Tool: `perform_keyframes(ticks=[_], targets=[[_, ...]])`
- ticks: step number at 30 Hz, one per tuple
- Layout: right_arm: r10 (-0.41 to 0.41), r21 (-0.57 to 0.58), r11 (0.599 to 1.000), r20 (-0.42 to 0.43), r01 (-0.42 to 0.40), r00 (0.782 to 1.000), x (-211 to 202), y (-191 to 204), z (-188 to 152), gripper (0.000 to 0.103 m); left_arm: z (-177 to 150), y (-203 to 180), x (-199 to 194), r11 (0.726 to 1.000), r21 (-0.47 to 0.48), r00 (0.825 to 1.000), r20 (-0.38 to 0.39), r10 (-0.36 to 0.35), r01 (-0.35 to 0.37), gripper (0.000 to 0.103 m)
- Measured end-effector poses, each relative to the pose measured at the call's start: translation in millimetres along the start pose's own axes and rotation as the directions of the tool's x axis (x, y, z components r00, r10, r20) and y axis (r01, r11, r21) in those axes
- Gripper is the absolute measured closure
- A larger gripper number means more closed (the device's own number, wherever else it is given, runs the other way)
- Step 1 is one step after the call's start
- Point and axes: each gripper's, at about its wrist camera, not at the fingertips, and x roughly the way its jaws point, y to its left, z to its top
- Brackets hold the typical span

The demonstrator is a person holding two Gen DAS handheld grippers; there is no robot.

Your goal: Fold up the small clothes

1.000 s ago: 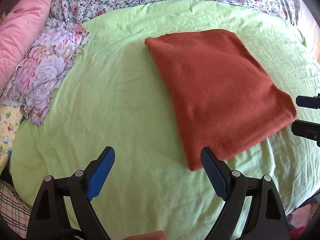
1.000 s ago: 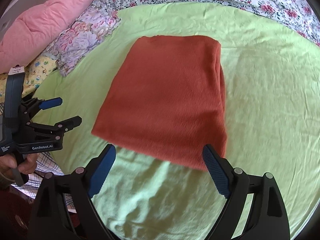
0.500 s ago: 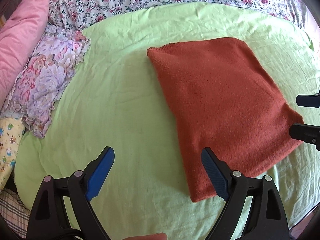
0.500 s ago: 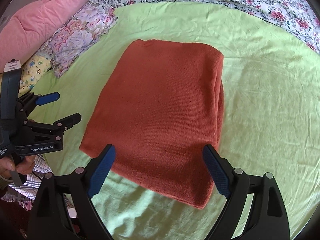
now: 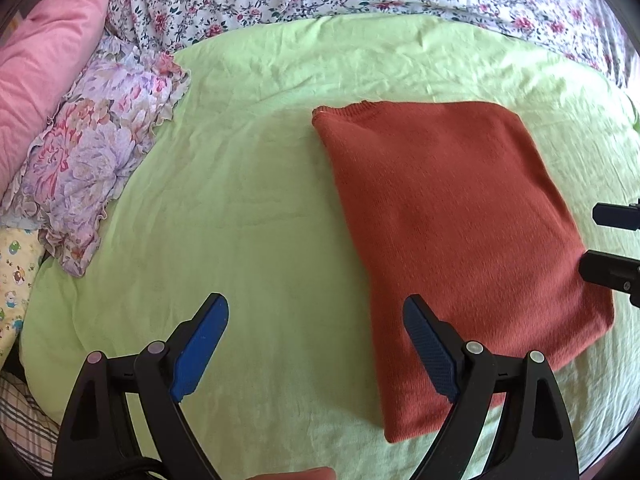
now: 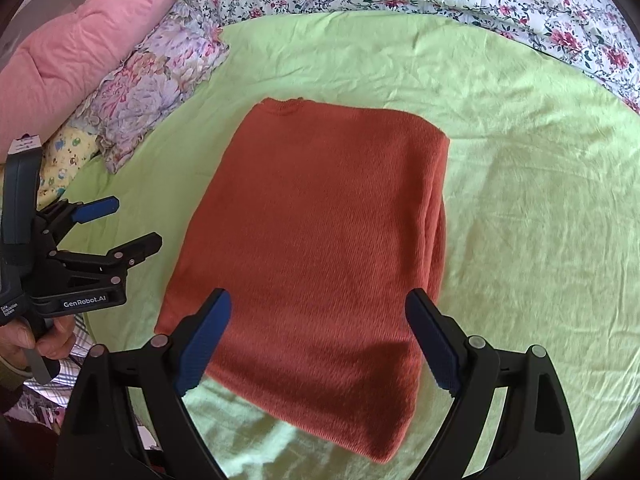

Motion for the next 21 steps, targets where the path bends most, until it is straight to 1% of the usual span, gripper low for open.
perform_keyframes(ticks=[5,10,18,21], targets=[[0.007,0.006,1.0,-0.002,-0.007,1.0,4.3,-0.5,6.8,0.014,9.6,-0.1,8.6,1.0,-0.01,1.0,-0.011,0.004,-0.004,0.013],[0.008,0.01,1.0,-0.011,-0.008,1.0,9.1,-2.3,15.0,0.014,17.8,-0.8,12.0,1.0,-0.019,1.0,-0.015,-0.012,0.012,0.013],[0.026,-0.001,1.0,-0.027,-0.026,0.999,7.3,2.2,15.9,0.014,15.1,-10.1,8.3,0.998,0.006,0.998,-0.026,-0.061,0.061,0.013],[0.029,-0.015,0.999,-0.033,-0.029,0.999,7.6,3.4,14.8,0.014,12.0,-12.7,8.9,0.998,0.021,0.997,-0.032,-0.064,0.065,0.013]])
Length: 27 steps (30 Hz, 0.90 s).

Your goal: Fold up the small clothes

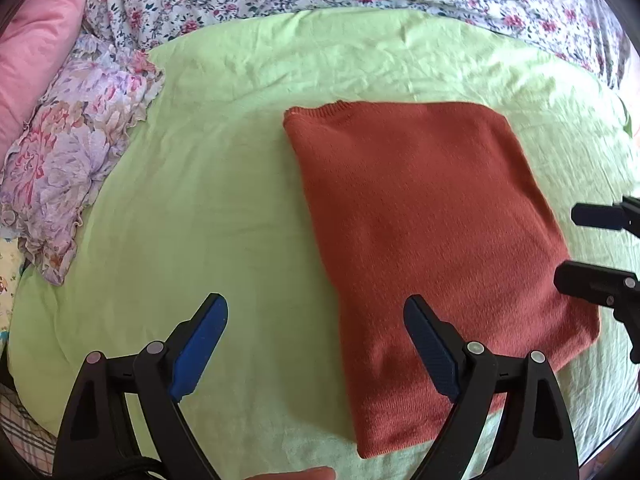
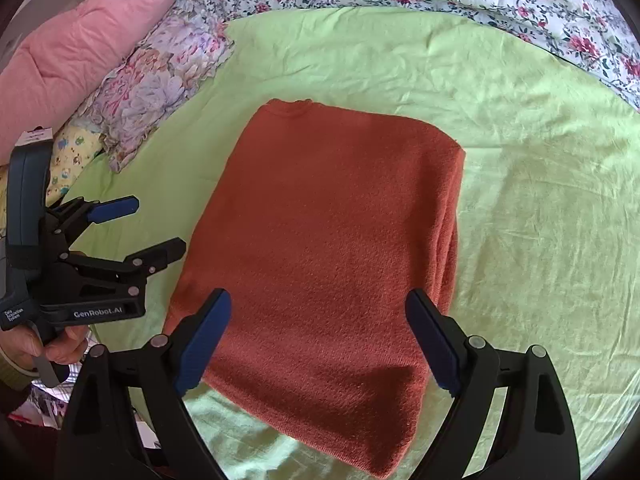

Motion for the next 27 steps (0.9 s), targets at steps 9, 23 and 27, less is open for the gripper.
perform_keyframes(ticks=[9,23,27], targets=[[-0.007,0.01,1.0,0.002,0.007,1.0,2.1,0.1,-2.4,0.014,-3.8,1.7,-0.4,1.0,-0.013,1.0,0.0,-0.016,0.016,0.013],[0.001,0.008,1.0,0.006,-0.001,1.0,3.3,2.8,-0.9,0.014,-2.8,3.1,-6.3,0.998,-0.037,0.998,0.02,-0.056,0.056,0.012],[0.0,0.011,1.0,0.008,0.0,1.0,3.6,4.4,-1.5,0.014,-2.1,3.1,-7.1,0.998,-0.037,0.998,0.028,-0.054,0.055,0.012]])
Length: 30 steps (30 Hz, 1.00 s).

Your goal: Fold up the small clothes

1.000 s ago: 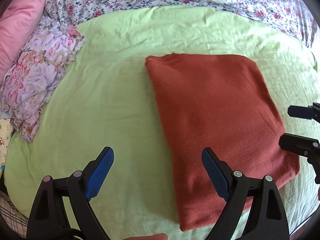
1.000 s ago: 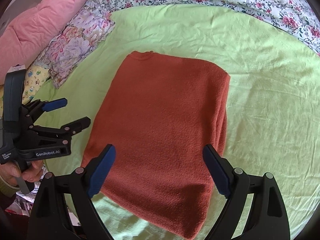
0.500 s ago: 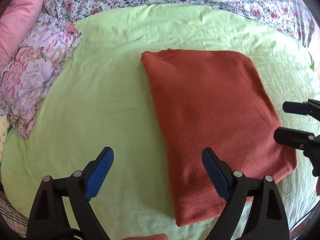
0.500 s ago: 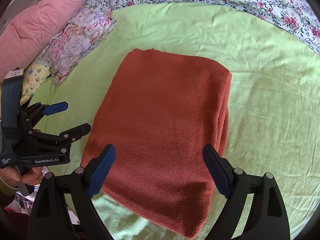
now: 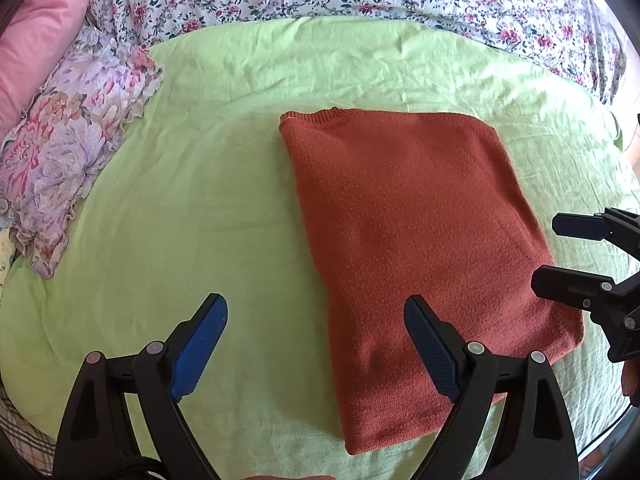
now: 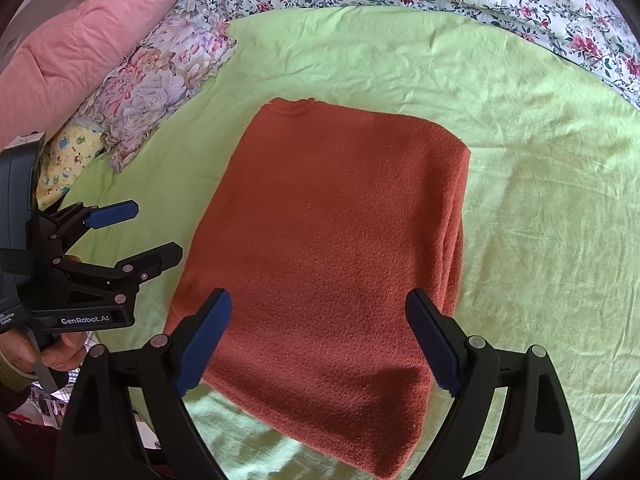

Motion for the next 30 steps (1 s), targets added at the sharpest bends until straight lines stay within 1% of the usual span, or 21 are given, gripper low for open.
perform_keyframes(ticks=[30], targets=[[0.004,-0.009,1.0,-0.001,-0.004,1.0,2.8,5.2,6.7,0.014,1.8,4.2,0.5,1.0,-0.011,1.0,0.002,0.007,-0.007,0.012]])
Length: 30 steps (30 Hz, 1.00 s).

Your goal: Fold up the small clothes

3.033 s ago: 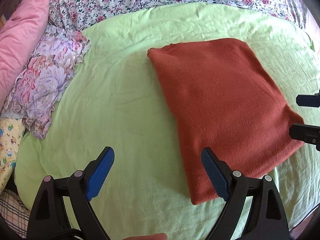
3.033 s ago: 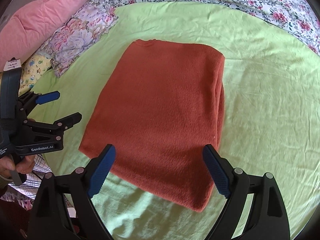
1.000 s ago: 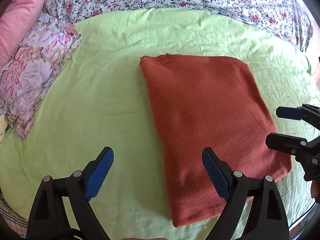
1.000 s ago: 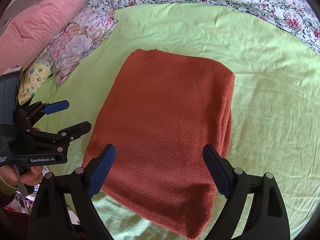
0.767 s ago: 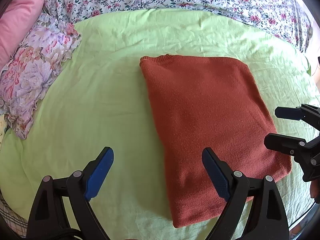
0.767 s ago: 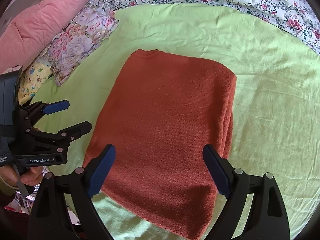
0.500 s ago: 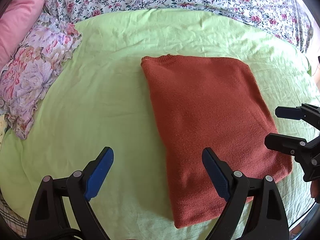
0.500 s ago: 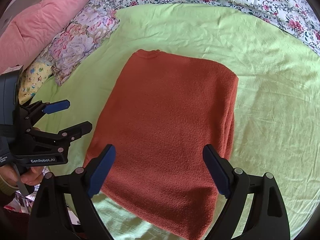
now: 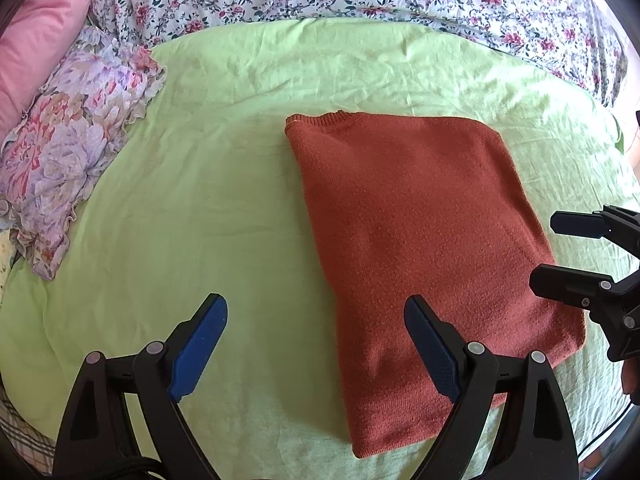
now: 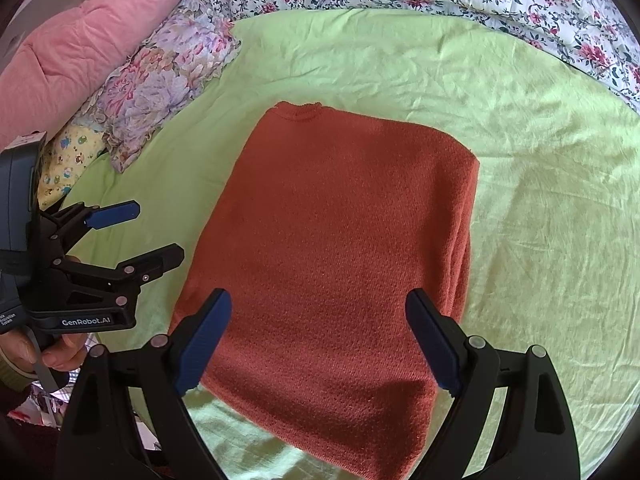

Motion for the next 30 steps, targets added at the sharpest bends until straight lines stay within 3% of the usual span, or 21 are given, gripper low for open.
perform_keyframes(ticks=[30], targets=[[0.003,-0.002,1.0,0.003,-0.003,1.0,5.0,0.2,10.0,0.014,4.2,5.6,4.5,1.0,-0.008,1.0,0.0,0.003,-0.003,0.012]])
